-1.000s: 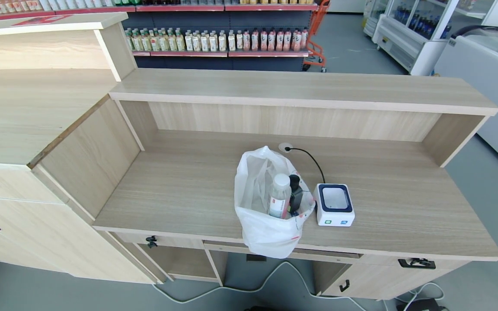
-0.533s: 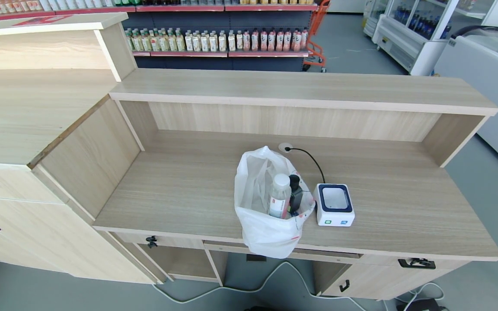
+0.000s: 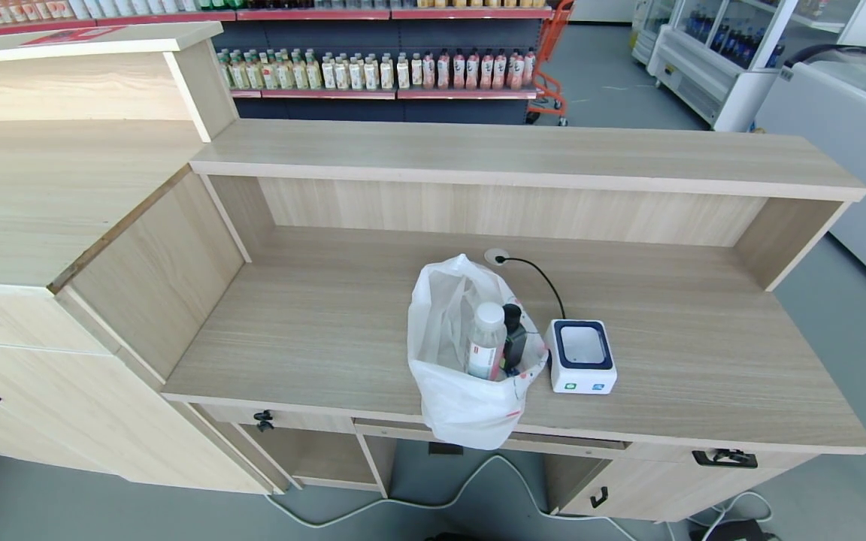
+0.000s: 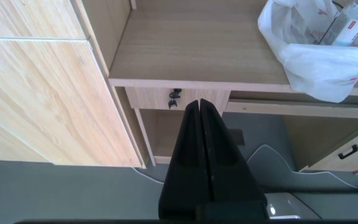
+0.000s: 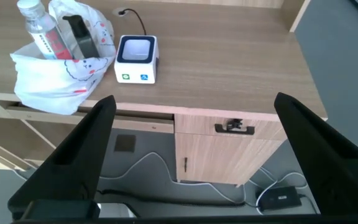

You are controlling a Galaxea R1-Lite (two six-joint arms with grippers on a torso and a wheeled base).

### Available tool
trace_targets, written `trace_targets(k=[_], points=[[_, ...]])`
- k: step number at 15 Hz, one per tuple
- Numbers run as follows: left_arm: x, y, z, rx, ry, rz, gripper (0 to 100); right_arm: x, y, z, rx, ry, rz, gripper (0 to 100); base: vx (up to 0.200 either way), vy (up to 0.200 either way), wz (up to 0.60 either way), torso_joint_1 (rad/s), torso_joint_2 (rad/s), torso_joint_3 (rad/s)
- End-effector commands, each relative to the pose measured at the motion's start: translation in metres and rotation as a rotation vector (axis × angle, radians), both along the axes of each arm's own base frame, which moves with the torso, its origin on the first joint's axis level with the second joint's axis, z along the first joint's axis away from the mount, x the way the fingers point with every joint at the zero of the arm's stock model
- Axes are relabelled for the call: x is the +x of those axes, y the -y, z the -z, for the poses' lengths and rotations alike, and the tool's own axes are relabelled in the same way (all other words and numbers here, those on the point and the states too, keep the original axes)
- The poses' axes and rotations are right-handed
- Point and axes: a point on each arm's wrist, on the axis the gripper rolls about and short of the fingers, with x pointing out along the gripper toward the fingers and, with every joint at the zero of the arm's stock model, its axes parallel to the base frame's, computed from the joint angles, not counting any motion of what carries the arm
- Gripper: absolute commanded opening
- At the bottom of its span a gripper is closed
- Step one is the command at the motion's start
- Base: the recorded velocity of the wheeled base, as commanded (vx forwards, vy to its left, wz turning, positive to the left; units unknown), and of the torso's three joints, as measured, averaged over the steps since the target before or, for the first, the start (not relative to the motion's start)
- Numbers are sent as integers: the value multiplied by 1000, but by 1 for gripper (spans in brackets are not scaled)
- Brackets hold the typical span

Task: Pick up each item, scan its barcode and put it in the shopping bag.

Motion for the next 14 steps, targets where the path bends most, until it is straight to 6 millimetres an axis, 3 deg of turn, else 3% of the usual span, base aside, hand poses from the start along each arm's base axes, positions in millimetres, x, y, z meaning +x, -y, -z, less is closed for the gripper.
trace_targets(k=[1,14], points=[[0,0,0,0,0,0,0,0,0,0,0,-3,0,100,0,0,0,0,0,0],[0,0,0,0,0,0,0,0,0,0,0,-3,3,100,0,0,0,0,0,0]])
